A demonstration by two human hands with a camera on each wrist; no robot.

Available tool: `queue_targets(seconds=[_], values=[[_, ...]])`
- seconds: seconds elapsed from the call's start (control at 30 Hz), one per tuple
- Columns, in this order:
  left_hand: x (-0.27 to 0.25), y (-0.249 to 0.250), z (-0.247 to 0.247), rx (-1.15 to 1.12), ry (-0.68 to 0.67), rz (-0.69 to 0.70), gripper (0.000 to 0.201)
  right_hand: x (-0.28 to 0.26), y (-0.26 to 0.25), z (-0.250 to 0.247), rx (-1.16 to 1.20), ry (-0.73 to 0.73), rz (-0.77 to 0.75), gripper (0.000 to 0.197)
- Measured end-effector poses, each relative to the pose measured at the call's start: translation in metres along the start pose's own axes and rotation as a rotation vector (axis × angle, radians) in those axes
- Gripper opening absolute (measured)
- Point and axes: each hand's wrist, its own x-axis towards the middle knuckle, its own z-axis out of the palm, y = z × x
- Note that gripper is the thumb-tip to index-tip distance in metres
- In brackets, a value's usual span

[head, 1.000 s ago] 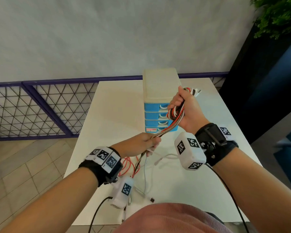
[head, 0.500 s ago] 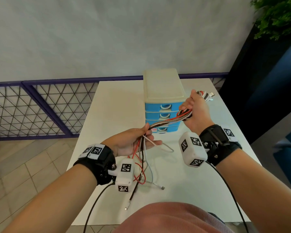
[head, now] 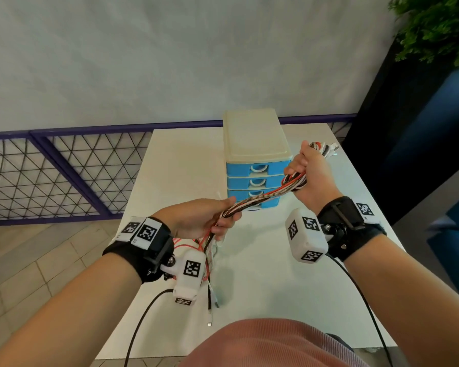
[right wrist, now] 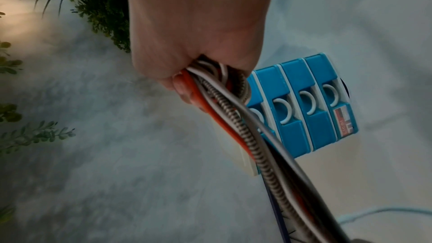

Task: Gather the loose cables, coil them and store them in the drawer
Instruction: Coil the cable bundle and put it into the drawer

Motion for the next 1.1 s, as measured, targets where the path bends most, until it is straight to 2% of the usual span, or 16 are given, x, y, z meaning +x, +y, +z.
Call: queue_targets(seconds=[0.17,0.23,0.37,0.5,0.67,0.77,0.93,1.1], values=[[-0.01,0.011,0.0,0.599,0.119,0.102,0.032,0.001,-0.003,-0.001,-0.338,-0.097,-0.038,0.028],[-0.013,0.018,-0.003,0.849,0.209,0.147,0.031,-0.001,-0.004,-0.002,-0.465,-0.17,0.02,0.024],[-0.013,0.031,-0.001,1.371,0.406,0.154,0.027,-0.012,-0.007,0.001,-0.692,-0.321,0.149,0.019],[-0.013,0.045,0.006,1.666,0.515,0.245,0.031,-0.02,0.0,0.007,-0.836,-0.413,0.262,0.016],[-0.013,0.055,0.013,1.724,0.575,0.347,0.024,-0.025,0.009,0.01,-0.904,-0.525,0.38,0.023],[-0.012,0.056,0.016,1.66,0.566,0.364,0.022,-0.03,0.014,0.012,-0.763,-0.651,0.495,0.022],[-0.011,0.052,0.016,1.538,0.553,0.439,0.012,-0.042,0.019,0.014,-0.603,-0.663,0.569,0.025],[-0.009,0.045,0.011,1.49,0.58,0.483,0.016,-0.053,0.026,0.014,-0.393,-0.662,0.609,0.034]])
